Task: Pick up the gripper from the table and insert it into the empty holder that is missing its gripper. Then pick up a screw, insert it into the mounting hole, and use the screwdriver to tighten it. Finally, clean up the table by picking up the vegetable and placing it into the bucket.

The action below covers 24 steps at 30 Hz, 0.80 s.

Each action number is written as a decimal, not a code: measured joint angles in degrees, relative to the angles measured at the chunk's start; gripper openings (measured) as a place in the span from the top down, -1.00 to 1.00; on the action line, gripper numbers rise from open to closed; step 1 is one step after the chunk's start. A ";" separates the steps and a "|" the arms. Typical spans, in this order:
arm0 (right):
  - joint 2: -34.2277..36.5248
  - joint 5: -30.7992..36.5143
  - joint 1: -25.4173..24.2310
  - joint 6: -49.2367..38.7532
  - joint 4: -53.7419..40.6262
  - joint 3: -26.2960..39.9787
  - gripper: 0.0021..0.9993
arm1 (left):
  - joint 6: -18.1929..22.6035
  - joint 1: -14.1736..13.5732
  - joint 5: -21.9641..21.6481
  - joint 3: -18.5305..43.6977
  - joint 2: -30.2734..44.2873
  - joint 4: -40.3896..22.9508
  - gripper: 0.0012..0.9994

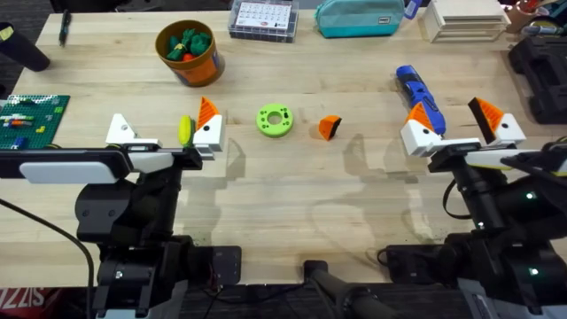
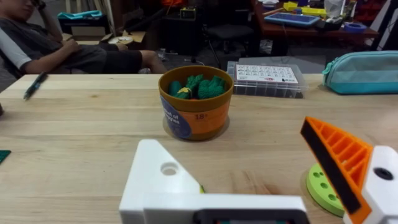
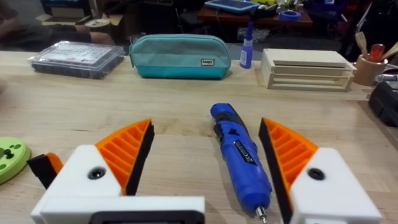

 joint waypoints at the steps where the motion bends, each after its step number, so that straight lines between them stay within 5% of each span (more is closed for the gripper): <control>1: 0.00 0.00 0.00 0.00 0.00 0.00 -0.99 | 0.00 0.00 0.00 0.00 0.00 0.00 -0.97; 16: 0.00 0.00 0.00 0.00 -1.04 0.40 -0.99 | -0.02 0.00 0.02 0.13 0.00 -0.85 -0.97; 20: 0.39 -0.24 0.00 -0.09 -9.07 5.23 -0.99 | -0.26 0.00 -0.31 3.34 0.45 -10.82 -0.97; 24: 4.90 -0.32 0.00 -0.24 -14.70 13.22 -0.99 | -0.25 0.00 -2.47 12.85 5.07 -22.93 -0.97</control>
